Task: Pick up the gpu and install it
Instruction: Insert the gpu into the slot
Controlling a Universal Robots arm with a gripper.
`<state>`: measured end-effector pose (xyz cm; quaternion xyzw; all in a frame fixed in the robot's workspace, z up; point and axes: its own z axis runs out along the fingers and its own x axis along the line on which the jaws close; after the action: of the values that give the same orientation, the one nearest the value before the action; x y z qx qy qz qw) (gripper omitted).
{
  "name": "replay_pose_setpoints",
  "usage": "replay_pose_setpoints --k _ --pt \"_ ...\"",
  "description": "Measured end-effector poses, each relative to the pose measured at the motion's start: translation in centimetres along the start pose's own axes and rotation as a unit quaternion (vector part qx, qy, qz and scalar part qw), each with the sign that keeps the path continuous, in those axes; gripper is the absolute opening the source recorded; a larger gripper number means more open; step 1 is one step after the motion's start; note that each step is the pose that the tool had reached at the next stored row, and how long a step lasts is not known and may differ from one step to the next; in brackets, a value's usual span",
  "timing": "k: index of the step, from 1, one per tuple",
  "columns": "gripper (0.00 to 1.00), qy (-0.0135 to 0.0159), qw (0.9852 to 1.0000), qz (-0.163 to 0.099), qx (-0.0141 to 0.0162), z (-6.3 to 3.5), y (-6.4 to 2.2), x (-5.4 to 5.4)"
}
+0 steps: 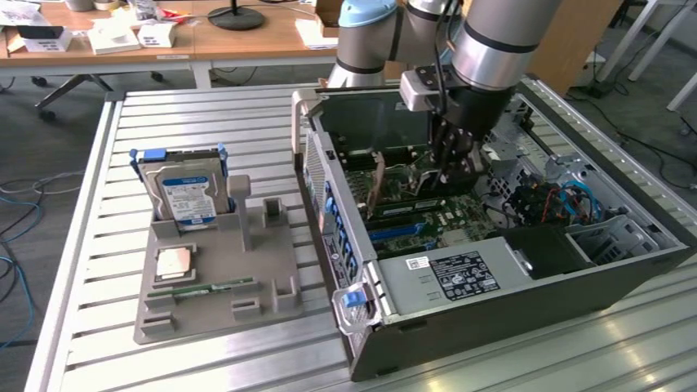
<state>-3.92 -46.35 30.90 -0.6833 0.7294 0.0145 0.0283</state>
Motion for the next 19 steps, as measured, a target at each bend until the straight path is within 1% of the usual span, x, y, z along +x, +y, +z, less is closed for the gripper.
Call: replay_pose_setpoints --k 4,11,16,19 --pt "0.26 -0.0001 1.0 0.0 0.0001 0.07 0.0 0.3" --pt "0.26 -0.0001 1.0 0.0 0.0 1.18 0.06 0.4" --pt "0.26 0.0002 1.0 0.0 0.0 1.45 0.09 0.4" --pt "0.26 -0.0001 1.0 0.0 0.0001 1.51 0.48 0.4"
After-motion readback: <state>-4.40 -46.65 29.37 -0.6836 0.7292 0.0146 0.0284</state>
